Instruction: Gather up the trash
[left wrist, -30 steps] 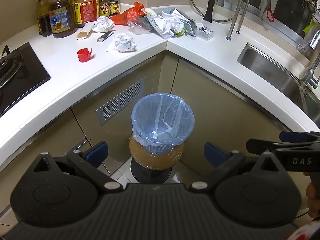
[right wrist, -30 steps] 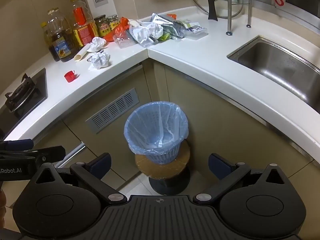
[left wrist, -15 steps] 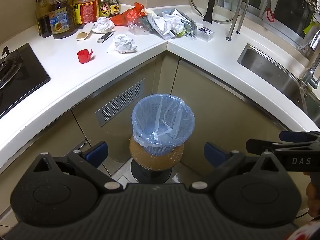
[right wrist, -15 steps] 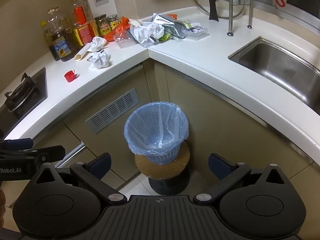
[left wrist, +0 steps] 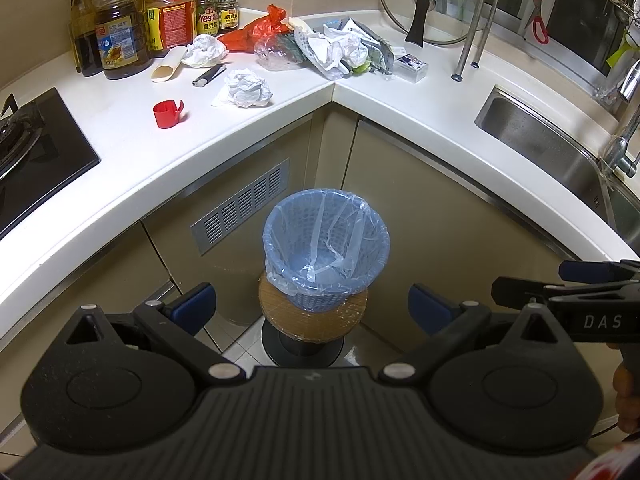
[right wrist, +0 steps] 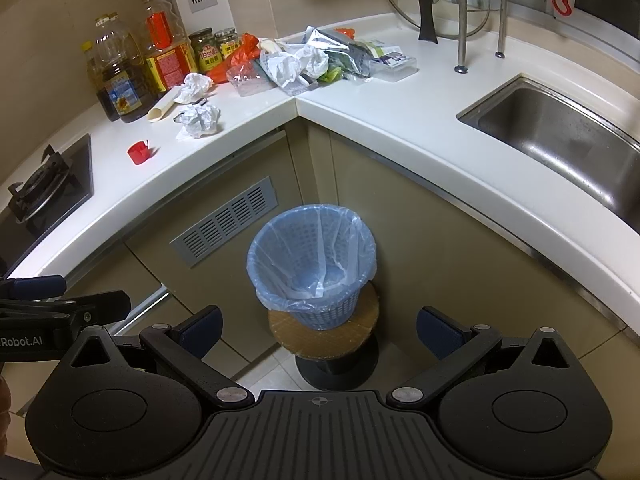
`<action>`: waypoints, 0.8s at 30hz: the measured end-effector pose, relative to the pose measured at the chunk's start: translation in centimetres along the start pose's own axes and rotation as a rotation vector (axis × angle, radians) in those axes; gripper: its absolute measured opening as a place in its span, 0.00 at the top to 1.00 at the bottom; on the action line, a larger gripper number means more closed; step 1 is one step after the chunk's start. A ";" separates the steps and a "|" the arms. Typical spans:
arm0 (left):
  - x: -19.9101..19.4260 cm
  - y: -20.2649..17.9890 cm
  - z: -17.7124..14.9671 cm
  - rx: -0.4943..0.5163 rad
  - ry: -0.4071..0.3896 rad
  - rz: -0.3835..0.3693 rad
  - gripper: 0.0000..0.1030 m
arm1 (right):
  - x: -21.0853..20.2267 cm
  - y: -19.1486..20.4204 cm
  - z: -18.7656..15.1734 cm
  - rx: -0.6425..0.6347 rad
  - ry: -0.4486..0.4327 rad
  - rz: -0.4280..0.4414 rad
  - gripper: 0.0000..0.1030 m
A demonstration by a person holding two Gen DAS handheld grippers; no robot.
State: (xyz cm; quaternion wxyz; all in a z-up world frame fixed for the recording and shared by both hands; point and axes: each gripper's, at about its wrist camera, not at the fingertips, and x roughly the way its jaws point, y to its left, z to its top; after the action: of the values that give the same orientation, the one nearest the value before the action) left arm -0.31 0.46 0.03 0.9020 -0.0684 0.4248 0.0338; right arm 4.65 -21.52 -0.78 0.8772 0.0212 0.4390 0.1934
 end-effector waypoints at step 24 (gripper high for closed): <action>-1.2 0.8 0.3 -0.001 -0.009 0.004 0.01 | -0.6 0.4 0.4 -0.006 -0.010 -0.003 0.00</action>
State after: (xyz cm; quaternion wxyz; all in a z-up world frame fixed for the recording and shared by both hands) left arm -0.94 1.30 1.03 0.9038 -0.0677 0.4210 0.0360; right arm 4.53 -21.35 0.00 0.8797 0.0188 0.4341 0.1932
